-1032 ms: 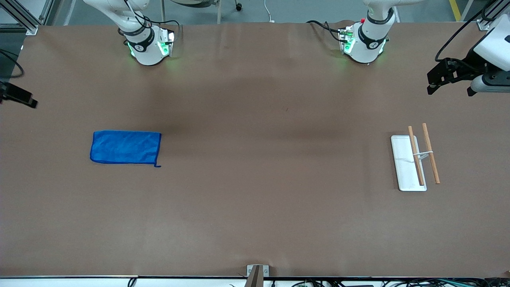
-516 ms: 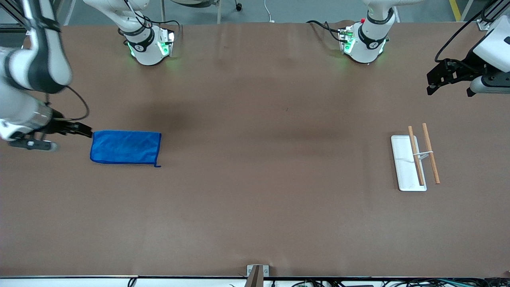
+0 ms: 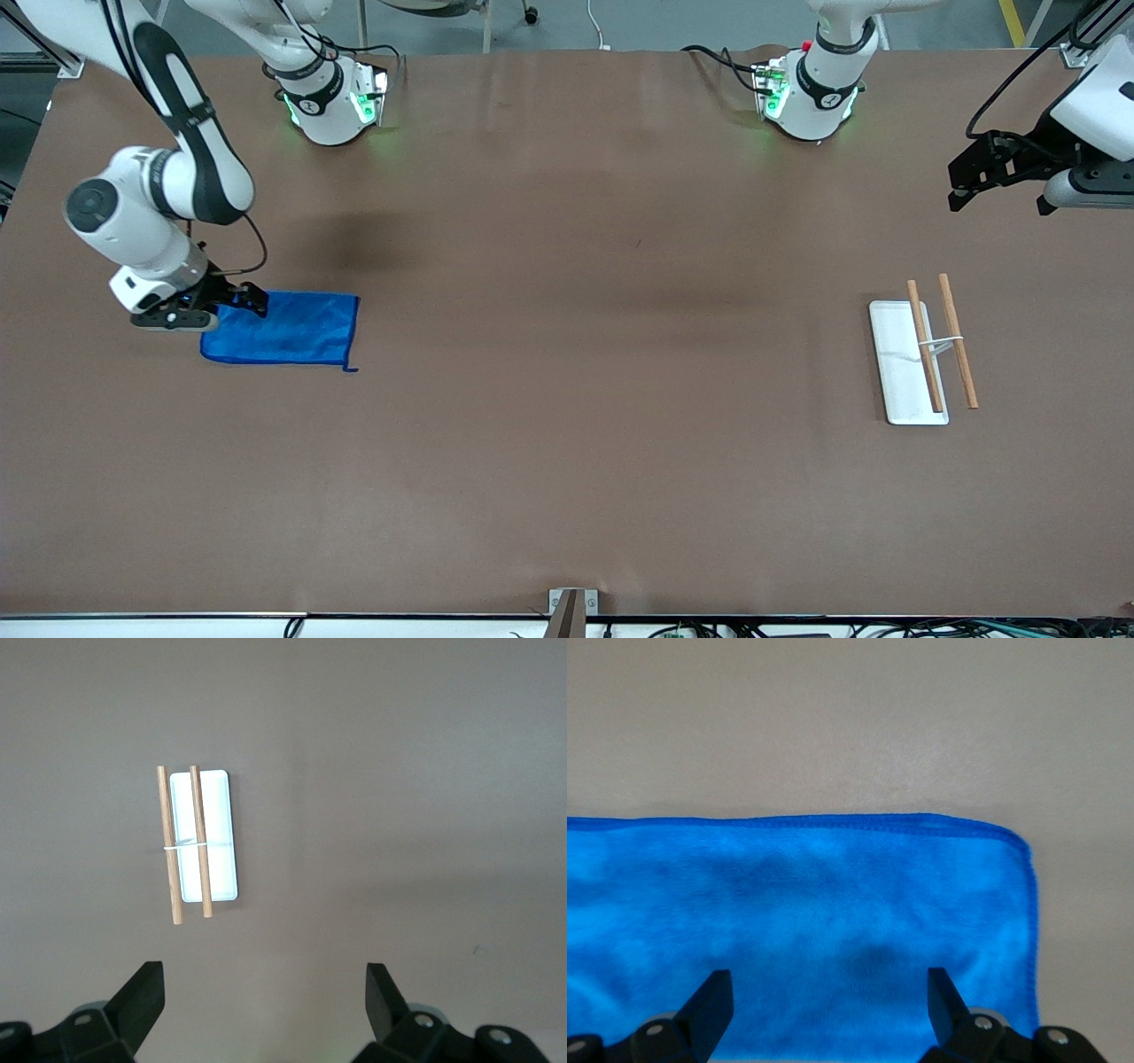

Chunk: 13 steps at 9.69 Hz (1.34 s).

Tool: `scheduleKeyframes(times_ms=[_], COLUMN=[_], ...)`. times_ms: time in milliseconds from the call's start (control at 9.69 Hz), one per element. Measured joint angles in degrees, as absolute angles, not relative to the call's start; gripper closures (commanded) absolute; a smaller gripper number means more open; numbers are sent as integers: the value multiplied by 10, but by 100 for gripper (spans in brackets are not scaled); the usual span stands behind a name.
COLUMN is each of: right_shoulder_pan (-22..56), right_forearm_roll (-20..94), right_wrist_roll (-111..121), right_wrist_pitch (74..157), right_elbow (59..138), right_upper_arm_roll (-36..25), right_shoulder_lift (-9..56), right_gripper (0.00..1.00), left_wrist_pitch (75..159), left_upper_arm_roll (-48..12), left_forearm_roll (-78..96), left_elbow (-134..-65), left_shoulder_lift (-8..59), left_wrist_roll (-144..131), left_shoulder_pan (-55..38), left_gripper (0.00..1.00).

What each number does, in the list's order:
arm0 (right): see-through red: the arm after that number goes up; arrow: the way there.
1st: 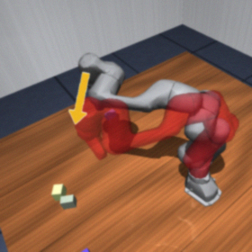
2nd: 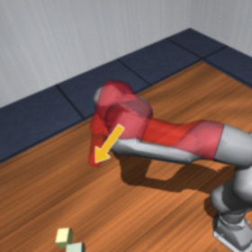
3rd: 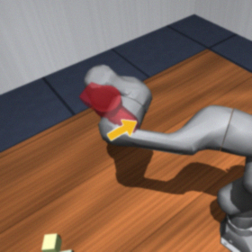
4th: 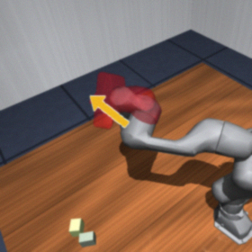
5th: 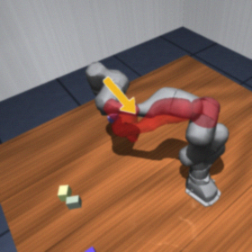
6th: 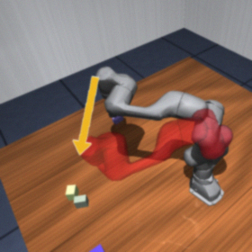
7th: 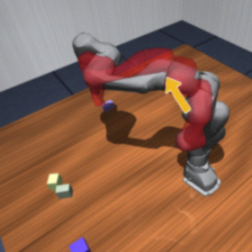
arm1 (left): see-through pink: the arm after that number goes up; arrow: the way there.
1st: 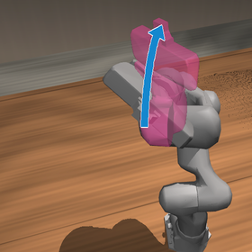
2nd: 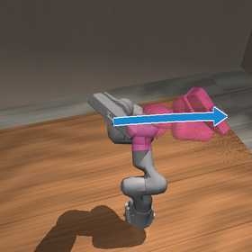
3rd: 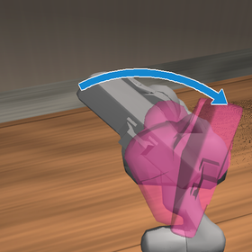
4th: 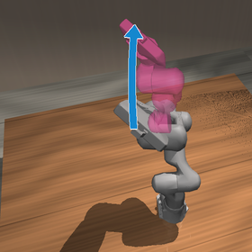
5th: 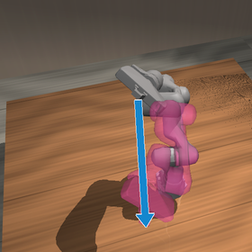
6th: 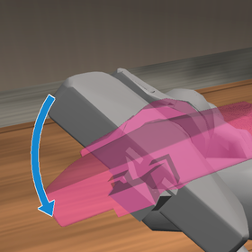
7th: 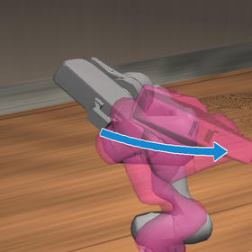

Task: Right arm passes towel to left arm to hang
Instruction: 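Lower the right gripper onto the blue towel's edge and grasp it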

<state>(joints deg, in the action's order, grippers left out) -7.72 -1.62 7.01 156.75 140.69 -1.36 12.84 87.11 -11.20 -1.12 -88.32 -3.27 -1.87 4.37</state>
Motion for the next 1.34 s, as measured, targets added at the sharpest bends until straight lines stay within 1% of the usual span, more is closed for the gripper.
scheduleKeyframes(times_ms=[206, 310, 516, 619, 723, 929, 1032, 1135, 1342], right_shoulder_pan=[-78, -78, -78, -78, -78, -78, -78, -77, -71], right_forearm_roll=[-16, -16, -16, -16, -16, -16, -16, -16, -16], right_wrist_roll=[72, 72, 72, 72, 72, 72, 72, 71, 65], right_wrist_pitch=[1613, 1616, 1622, 1631, 1637, 1623, 1593, 1536, 1387], right_elbow=[1405, 1404, 1404, 1404, 1403, 1398, 1390, 1375, 1320], right_upper_arm_roll=[-14, -14, -14, -14, -14, -14, -14, -13, -11], right_shoulder_lift=[177, 183, 186, 191, 193, 190, 188, 177, 128], right_gripper=[27, 35, 57, 83, 100, 100, 100, 100, 100], left_wrist_pitch=[871, 871, 871, 871, 871, 871, 868, 865, 854], left_upper_arm_roll=[-112, -112, -112, -112, -112, -113, -113, -114, -114], left_forearm_roll=[-11, -11, -11, -11, -11, -11, -11, -11, -11], left_elbow=[-883, -883, -883, -883, -883, -883, -883, -883, -883], left_shoulder_lift=[-33, -32, -32, -32, -32, -32, -32, -32, -32], left_wrist_roll=[-19, -19, -19, -19, -19, -19, -19, -19, -19], left_shoulder_pan=[44, 44, 44, 44, 43, 43, 43, 42, 42], left_gripper=[0, 0, 0, 0, 0, 0, 0, 0, 0])
